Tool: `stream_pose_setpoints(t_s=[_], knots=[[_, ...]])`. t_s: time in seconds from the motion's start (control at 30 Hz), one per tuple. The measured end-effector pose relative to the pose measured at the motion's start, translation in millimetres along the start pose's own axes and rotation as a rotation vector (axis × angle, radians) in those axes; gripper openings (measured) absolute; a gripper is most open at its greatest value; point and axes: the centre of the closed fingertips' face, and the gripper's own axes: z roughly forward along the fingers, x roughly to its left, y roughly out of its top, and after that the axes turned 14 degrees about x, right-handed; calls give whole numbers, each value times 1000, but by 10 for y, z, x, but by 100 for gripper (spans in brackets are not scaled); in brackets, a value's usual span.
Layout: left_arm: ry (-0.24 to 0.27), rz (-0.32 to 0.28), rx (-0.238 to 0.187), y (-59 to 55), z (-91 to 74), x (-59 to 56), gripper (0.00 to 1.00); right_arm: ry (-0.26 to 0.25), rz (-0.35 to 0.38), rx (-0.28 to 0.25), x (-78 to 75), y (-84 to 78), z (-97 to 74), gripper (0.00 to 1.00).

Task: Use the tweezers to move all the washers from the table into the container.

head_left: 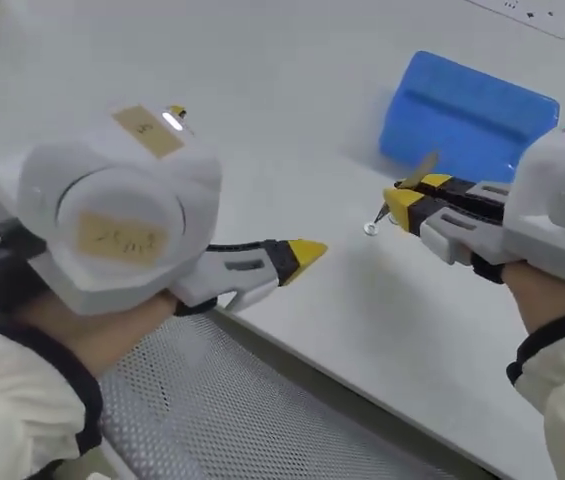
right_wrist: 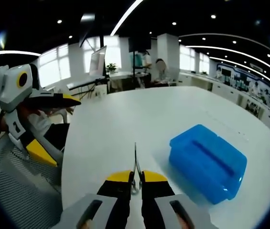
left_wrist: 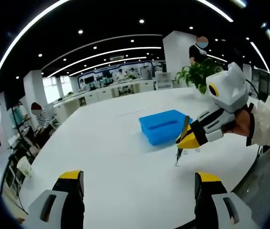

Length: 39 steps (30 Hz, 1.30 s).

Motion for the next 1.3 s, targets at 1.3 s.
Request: stream_pose_setpoints(t_s=[1.3], knots=[[-222, 393, 190, -75, 113, -436, 67, -101, 116, -57, 173, -181, -880, 0]])
